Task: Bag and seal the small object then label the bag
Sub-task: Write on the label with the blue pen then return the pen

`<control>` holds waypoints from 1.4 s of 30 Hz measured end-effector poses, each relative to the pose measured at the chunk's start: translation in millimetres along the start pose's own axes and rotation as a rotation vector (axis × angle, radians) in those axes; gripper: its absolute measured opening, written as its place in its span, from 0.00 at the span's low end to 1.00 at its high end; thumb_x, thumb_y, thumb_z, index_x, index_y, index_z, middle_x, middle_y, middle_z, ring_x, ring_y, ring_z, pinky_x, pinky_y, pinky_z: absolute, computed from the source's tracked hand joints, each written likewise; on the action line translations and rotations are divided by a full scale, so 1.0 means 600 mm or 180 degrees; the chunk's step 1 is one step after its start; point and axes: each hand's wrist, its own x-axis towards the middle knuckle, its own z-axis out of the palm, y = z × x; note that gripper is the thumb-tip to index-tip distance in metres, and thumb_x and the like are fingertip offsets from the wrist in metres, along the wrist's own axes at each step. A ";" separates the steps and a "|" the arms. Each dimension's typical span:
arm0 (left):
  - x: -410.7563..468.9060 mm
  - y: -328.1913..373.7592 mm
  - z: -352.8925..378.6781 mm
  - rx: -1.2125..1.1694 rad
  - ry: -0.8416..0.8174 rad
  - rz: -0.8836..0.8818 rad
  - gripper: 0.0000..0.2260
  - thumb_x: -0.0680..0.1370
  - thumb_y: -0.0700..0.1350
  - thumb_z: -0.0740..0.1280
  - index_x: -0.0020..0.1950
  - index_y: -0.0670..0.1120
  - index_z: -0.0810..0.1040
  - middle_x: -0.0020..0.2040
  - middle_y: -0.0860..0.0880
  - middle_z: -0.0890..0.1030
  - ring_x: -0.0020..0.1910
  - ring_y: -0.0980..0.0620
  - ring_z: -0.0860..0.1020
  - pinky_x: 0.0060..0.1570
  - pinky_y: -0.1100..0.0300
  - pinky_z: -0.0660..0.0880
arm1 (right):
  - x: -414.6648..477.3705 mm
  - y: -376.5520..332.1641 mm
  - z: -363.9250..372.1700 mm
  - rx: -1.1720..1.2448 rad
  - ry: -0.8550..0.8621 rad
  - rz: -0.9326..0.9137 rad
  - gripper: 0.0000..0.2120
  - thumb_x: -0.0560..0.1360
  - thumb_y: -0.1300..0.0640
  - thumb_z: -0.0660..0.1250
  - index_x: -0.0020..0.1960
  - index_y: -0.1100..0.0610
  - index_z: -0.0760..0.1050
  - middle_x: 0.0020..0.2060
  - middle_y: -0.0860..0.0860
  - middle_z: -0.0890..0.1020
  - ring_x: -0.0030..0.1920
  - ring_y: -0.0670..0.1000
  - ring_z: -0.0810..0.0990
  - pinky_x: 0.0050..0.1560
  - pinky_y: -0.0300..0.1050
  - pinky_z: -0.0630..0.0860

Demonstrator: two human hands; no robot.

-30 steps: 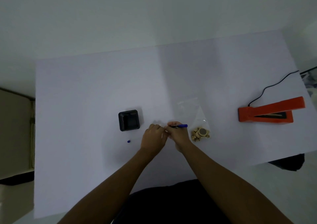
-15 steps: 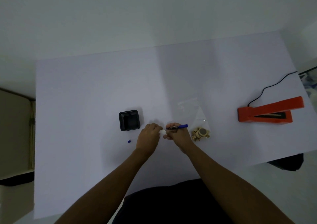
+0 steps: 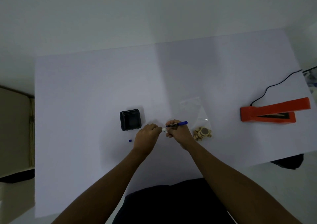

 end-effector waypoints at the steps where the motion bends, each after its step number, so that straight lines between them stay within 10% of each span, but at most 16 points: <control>1: 0.001 -0.001 0.001 0.0004 0.0018 0.0034 0.05 0.74 0.42 0.73 0.49 0.46 0.83 0.45 0.48 0.84 0.39 0.51 0.80 0.34 0.57 0.80 | 0.003 0.000 0.001 -0.0022 -0.0010 -0.0003 0.09 0.75 0.70 0.66 0.54 0.63 0.78 0.41 0.60 0.83 0.36 0.53 0.83 0.37 0.41 0.80; 8: 0.007 -0.017 0.002 -0.0072 0.0098 0.0192 0.02 0.75 0.41 0.72 0.47 0.44 0.82 0.41 0.47 0.83 0.35 0.52 0.80 0.32 0.60 0.79 | 0.020 0.010 0.011 -0.0974 0.0548 -0.0879 0.02 0.76 0.60 0.68 0.49 0.56 0.77 0.38 0.51 0.81 0.37 0.48 0.79 0.38 0.38 0.76; 13: 0.012 -0.013 0.009 -0.0270 -0.0124 -0.0361 0.07 0.80 0.44 0.64 0.47 0.45 0.81 0.37 0.49 0.82 0.31 0.53 0.78 0.32 0.57 0.78 | 0.011 -0.004 0.046 -0.1015 0.0901 -0.2047 0.16 0.82 0.55 0.62 0.36 0.59 0.69 0.31 0.51 0.71 0.31 0.49 0.71 0.34 0.41 0.69; 18: 0.018 -0.003 0.016 -0.0513 -0.0523 -0.1027 0.07 0.79 0.43 0.65 0.44 0.45 0.81 0.39 0.49 0.83 0.35 0.53 0.80 0.43 0.61 0.78 | 0.011 0.004 0.101 -0.0819 0.0447 -0.1846 0.12 0.83 0.50 0.57 0.51 0.58 0.74 0.39 0.48 0.79 0.40 0.44 0.79 0.43 0.37 0.76; 31: 0.036 -0.017 0.027 -0.0945 -0.0930 -0.2049 0.15 0.81 0.49 0.58 0.41 0.44 0.79 0.37 0.48 0.79 0.35 0.50 0.77 0.33 0.60 0.70 | 0.052 0.043 0.103 -0.0654 0.0428 -0.1199 0.16 0.80 0.59 0.65 0.34 0.61 0.73 0.30 0.54 0.77 0.31 0.51 0.76 0.34 0.49 0.74; 42: 0.038 -0.014 0.036 -0.0839 -0.0928 -0.2120 0.15 0.82 0.51 0.56 0.40 0.47 0.73 0.37 0.48 0.77 0.36 0.50 0.76 0.38 0.58 0.72 | 0.058 0.052 0.093 -0.0930 0.0324 -0.1184 0.18 0.80 0.63 0.64 0.32 0.57 0.67 0.26 0.46 0.69 0.26 0.43 0.69 0.30 0.31 0.63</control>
